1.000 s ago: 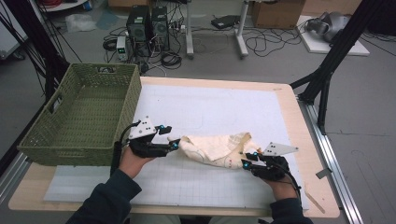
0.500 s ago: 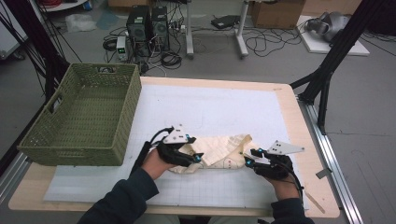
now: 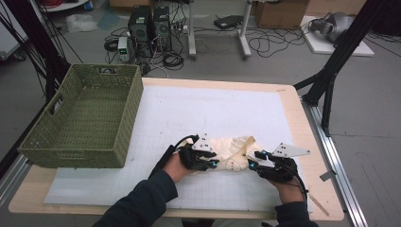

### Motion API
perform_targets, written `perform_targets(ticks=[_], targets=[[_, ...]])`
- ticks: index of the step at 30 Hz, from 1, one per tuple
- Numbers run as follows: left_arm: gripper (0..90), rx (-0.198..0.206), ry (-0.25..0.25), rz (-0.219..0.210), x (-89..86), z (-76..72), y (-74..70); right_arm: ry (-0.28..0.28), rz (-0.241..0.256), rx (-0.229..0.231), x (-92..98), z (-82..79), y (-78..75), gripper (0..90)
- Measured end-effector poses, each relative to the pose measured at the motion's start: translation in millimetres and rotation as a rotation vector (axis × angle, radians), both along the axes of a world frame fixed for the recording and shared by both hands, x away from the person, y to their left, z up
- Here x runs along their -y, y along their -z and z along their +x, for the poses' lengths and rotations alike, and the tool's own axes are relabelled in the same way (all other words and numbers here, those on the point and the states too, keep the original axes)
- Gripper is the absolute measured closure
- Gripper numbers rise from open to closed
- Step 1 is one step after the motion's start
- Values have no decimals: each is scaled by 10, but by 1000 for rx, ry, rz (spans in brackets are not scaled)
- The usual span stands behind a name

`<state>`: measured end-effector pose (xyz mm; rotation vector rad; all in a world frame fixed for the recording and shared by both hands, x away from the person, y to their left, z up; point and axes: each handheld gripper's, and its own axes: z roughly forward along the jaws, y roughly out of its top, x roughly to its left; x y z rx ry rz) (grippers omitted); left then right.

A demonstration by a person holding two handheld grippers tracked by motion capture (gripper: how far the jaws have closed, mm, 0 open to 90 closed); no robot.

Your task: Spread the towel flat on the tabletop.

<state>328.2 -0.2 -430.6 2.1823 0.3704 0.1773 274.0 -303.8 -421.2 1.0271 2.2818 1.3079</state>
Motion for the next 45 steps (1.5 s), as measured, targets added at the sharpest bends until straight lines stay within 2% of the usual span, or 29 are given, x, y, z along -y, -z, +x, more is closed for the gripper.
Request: perform_targets(ticks=[1, 2, 4, 5, 6, 8, 9, 10, 12, 16, 17, 18, 20, 24, 26, 28, 30, 32, 33, 34, 36, 37, 41, 42, 43, 45], targets=[[779, 0, 0, 0, 0, 0, 0, 0, 0, 0, 0, 0, 0, 536], [809, 1, -19, -26, -36, 29, -19, 2, 4, -2, 4, 1, 1, 535], [809, -19, -38, -67, -83, 70, -35, 2, 5, -1, 2, 2, 3, 533], [807, -19, -38, -67, -83, 70, -35, 1, 2, -1, -2, 2, 3, 533], [803, -39, -49, -105, -130, 104, -52, -1, 2, -1, -7, 4, 4, 533], [801, -40, -54, -118, -153, 121, -68, -3, 0, -2, -21, 6, 5, 533], [809, -25, -81, -124, -193, 165, -112, -5, -2, -1, -27, 8, 7, 533], [818, -25, -81, -124, -193, 165, -112, -3, -4, -3, -36, 7, 8, 533], [827, -16, -161, -158, -261, 231, -136, -6, -3, -1, -48, 10, 8, 534], [827, -53, -286, -222, -445, 379, -127, -9, 1, -1, -72, 1, -3, 535], [827, -53, -286, -222, -445, 379, -127, -13, 3, 5, -89, -4, -11, 537], [827, -42, -320, -222, -465, 392, -136, -20, 5, 10, -109, -9, -19, 541], [827, -39, -336, -226, -463, 395, -136, -40, 3, 23, -164, -14, -37, 547], [827, -41, -311, -228, -406, 382, -115, -112, 2, 27, -326, -30, -49, 558], [824, -44, -300, -250, -403, 374, -128, -144, -14, 24, -445, -36, -22, 546], [823, -53, -307, -259, -418, 373, -144, -158, -60, 11, -584, -33, 40, 532], [823, -50, -313, -258, -442, 379, -150, -165, -133, 0, -710, -12, 131, 536], [823, -51, -315, -262, -463, 383, -157, -150, -208, -11, -793, 24, 229, 571], [823, -48, -316, -266, -469, 382, -163, -145, -219, -23, -808, 47, 267, 581], [823, -48, -316, -266, -469, 382, -163, -144, -196, -31, -792, 65, 267, 631], [823, -45, -318, -278, -487, 387, -171, -147, -208, -32, -771, 73, 257, 776], [823, -49, -315, -266, -493, 401, -177, -156, -203, -37, -761, 77, 255, 845], [823, -37, -318, -259, -530, 425, -223, -174, -240, -40, -729, 67, 222, 872], [832, -34, -325, -260, -566, 446, -242, -192, -262, -48, -661, 53, 191, 873], [831, -39, -325, -256, -576, 458, -242, -208, -251, -57, -605, 52, 182, 873], [831, -51, -322, -267, -579, 471, -233, -206, -228, -58, -465, 33, 146, 873]])
